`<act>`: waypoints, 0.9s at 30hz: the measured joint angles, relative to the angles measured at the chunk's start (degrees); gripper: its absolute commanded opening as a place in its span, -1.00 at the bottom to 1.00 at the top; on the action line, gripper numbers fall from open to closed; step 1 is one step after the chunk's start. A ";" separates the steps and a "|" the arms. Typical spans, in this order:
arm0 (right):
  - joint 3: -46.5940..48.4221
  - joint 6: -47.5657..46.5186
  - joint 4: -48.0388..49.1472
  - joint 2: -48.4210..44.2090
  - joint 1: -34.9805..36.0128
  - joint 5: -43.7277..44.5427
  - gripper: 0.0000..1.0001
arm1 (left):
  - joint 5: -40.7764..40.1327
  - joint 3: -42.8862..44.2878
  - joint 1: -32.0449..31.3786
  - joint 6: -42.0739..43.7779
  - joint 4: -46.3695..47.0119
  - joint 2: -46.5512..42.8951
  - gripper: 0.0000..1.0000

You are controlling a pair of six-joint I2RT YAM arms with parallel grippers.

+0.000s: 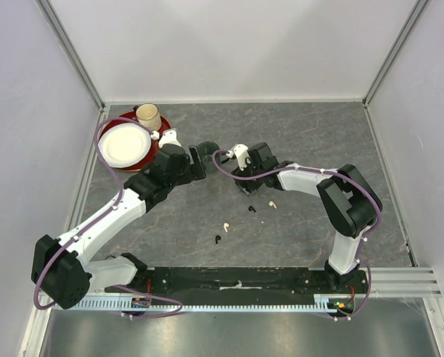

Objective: Insert the wireless bluetooth earbuds into the charging case
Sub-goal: Pick up the charging case at the center of the board.

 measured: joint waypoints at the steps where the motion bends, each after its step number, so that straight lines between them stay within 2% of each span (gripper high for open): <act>1: 0.28 0.07 -0.07 0.17 0.00 0.02 0.29 | -0.02 -0.09 0.00 0.00 -0.07 -0.13 0.89; 4: 0.96 0.15 -0.42 0.81 0.00 0.00 0.16 | -0.02 -0.11 0.13 0.00 -0.17 -0.48 0.93; 8: 1.07 0.15 -0.81 0.85 0.00 -0.20 -0.12 | -0.02 -1.01 0.42 0.00 -0.04 -1.73 1.00; 11: 1.16 0.20 -1.01 0.85 0.00 -0.24 -0.22 | 0.02 -1.46 0.63 0.00 0.00 -2.54 1.00; 14: 1.16 0.13 -1.03 0.85 0.00 -0.33 -0.55 | 0.15 -1.79 0.76 0.00 0.15 -3.13 0.99; 15: 1.16 0.13 -1.03 0.85 0.00 -0.35 -0.59 | 0.24 -1.90 0.87 0.00 0.26 -3.21 1.00; 21: 0.39 0.31 -1.29 -0.81 0.00 -1.09 -0.66 | 2.73 -2.58 1.38 -0.02 1.25 -3.54 1.00; 27: -5.22 1.66 -0.70 -15.91 0.02 -6.34 -0.57 | 10.97 -3.82 1.95 -0.04 5.35 -3.63 1.00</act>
